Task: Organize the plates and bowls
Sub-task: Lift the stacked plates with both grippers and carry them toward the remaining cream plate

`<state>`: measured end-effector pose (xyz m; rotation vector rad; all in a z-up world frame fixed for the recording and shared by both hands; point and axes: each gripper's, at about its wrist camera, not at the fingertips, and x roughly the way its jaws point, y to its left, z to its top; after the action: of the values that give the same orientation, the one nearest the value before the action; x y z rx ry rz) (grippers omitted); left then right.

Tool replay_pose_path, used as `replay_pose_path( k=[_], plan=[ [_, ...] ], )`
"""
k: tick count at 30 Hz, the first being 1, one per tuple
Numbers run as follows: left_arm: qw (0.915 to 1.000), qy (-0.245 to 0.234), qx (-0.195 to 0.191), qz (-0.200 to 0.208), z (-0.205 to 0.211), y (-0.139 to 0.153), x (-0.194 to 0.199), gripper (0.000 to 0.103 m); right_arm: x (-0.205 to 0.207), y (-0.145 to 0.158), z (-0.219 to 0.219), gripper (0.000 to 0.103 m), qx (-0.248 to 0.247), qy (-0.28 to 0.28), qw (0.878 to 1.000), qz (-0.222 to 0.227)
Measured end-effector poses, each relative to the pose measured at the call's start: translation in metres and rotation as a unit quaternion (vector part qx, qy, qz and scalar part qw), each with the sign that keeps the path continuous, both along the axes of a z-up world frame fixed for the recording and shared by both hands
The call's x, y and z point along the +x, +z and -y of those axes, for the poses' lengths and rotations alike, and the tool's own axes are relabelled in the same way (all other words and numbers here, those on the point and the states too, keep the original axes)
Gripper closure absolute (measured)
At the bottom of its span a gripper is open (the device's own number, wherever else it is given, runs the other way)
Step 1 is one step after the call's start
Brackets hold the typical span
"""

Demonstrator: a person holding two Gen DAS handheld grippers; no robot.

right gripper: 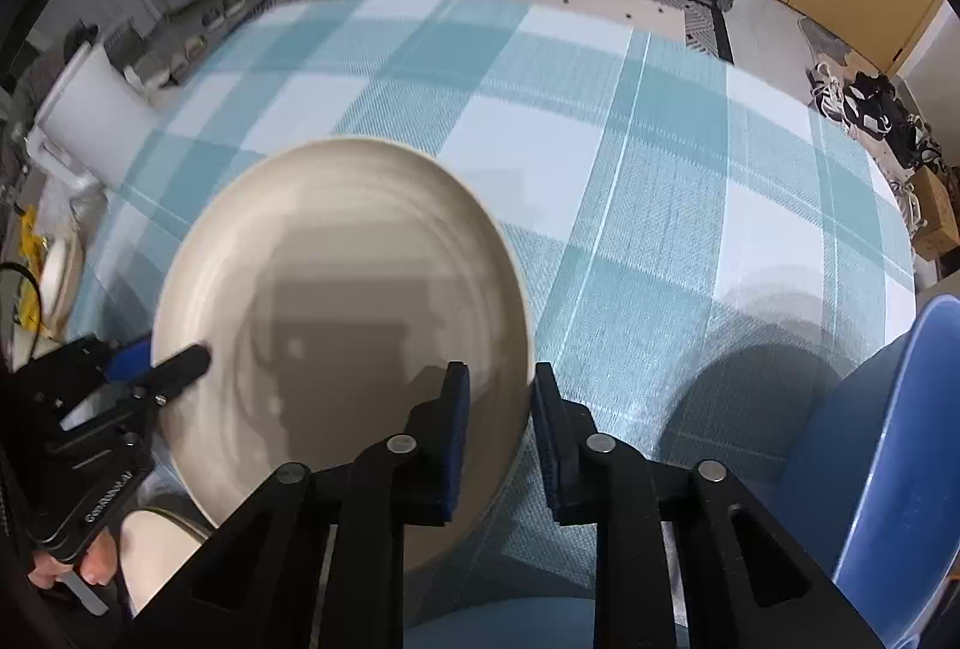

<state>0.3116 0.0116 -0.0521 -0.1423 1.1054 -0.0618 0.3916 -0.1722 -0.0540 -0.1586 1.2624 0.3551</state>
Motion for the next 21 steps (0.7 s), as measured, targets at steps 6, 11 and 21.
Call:
replay_pose_path(
  k=[6,11,21],
  plan=[
    [0.9999,0.007,0.001,0.016,-0.002,0.012,-0.005,0.085,0.000,0.012,-0.002,0.084,0.006,-0.006,1.000,0.017],
    [0.9993,0.013,-0.002,0.034,-0.007,0.029,-0.013,0.085,-0.005,0.023,-0.005,0.084,0.010,-0.002,1.000,0.028],
    [0.9975,0.023,0.001,0.067,-0.013,0.064,-0.040,0.085,-0.027,0.057,-0.011,0.084,0.021,0.004,0.998,0.058]
  ],
)
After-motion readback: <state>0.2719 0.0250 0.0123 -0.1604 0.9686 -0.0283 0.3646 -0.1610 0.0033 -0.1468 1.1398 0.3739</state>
